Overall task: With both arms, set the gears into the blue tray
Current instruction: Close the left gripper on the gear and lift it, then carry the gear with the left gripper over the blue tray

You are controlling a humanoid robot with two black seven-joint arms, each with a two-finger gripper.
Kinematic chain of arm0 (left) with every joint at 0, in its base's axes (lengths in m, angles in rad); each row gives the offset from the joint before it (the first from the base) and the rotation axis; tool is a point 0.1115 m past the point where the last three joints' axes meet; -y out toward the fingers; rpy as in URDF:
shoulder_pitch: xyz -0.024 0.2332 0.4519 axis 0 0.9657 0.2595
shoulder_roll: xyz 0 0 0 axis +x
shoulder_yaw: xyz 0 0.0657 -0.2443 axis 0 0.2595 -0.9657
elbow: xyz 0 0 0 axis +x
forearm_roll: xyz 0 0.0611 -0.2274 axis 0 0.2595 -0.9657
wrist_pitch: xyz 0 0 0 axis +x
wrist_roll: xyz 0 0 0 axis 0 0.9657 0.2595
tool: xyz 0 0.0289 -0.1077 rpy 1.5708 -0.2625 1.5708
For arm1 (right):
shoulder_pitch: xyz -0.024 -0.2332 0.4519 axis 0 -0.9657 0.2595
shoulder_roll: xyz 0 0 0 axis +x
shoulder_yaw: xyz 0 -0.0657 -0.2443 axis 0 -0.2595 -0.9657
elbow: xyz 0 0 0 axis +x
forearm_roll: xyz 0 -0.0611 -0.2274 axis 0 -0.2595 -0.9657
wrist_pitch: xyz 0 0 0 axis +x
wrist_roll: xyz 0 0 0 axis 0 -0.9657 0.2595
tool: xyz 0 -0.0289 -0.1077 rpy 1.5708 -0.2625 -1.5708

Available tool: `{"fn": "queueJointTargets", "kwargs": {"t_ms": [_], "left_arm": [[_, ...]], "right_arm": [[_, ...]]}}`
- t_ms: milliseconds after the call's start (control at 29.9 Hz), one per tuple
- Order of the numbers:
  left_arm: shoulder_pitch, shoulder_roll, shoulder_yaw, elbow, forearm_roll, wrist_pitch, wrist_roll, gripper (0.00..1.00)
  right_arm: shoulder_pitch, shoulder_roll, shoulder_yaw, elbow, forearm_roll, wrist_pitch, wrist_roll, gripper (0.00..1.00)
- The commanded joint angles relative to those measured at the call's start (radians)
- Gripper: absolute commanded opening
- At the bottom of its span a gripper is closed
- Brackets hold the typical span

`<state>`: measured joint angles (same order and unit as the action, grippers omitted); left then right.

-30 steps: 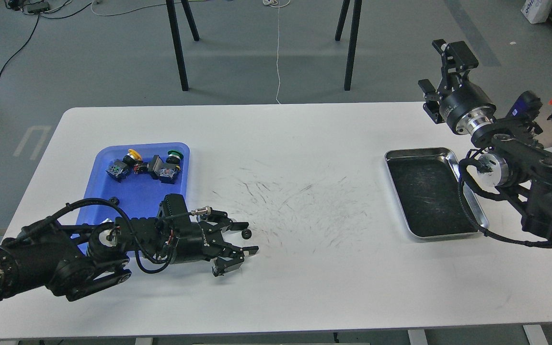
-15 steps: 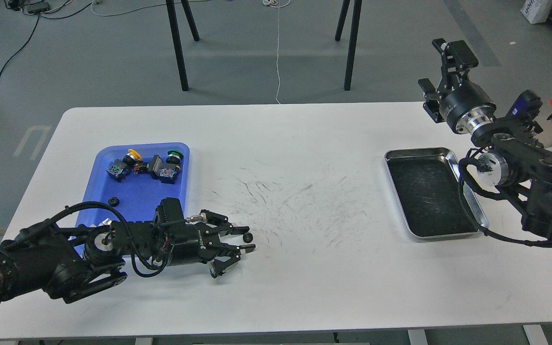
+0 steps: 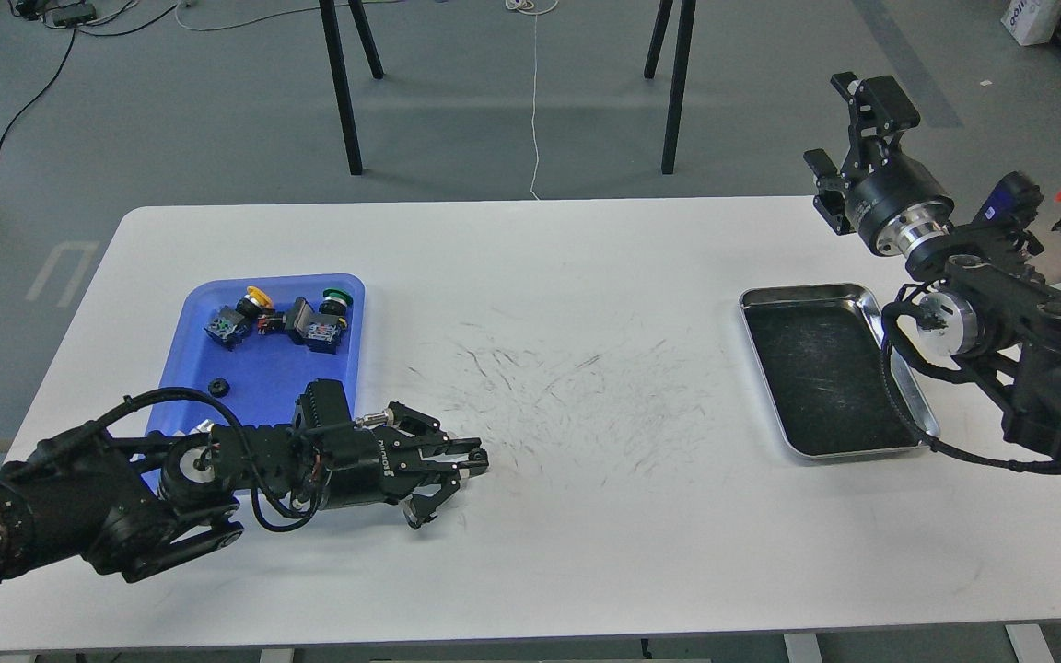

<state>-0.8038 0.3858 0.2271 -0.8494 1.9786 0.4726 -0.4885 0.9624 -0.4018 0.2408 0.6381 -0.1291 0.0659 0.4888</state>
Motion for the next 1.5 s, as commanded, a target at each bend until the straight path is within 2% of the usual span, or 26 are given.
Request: {"fn": "queueJointTargets", "kwargs": {"t_ms": [0,401,635,969,1137,1471], "left_arm": [[-0.002,-0.001,-0.002,0.000,-0.003,0.001,0.000,0.13],[-0.090,0.005,-0.014,0.003,-0.127,-0.005,0.000,0.14],[-0.172,0.054,-0.014,0.003,-0.135,-0.012,0.000,0.15],[-0.233,0.128,-0.002,0.004,-0.139,-0.034,0.000,0.16],[-0.241,0.148,0.001,0.046,-0.127,-0.045,0.000,0.16],[-0.238,0.170,0.136,0.119,-0.115,-0.045,0.000,0.17]], "right_arm": [[-0.002,0.000,0.002,0.000,0.000,-0.001,0.000,0.99],[-0.016,0.001,0.000,0.006,0.000,0.000,0.000,0.99],[-0.017,0.001,0.000,0.005,0.000,0.002,0.000,0.99],[-0.018,0.001,0.003,0.002,0.000,0.002,0.000,0.99],[-0.014,0.001,0.003,0.003,0.000,0.002,0.000,0.99],[-0.016,0.001,0.006,0.002,0.000,0.002,0.000,0.99]]}}
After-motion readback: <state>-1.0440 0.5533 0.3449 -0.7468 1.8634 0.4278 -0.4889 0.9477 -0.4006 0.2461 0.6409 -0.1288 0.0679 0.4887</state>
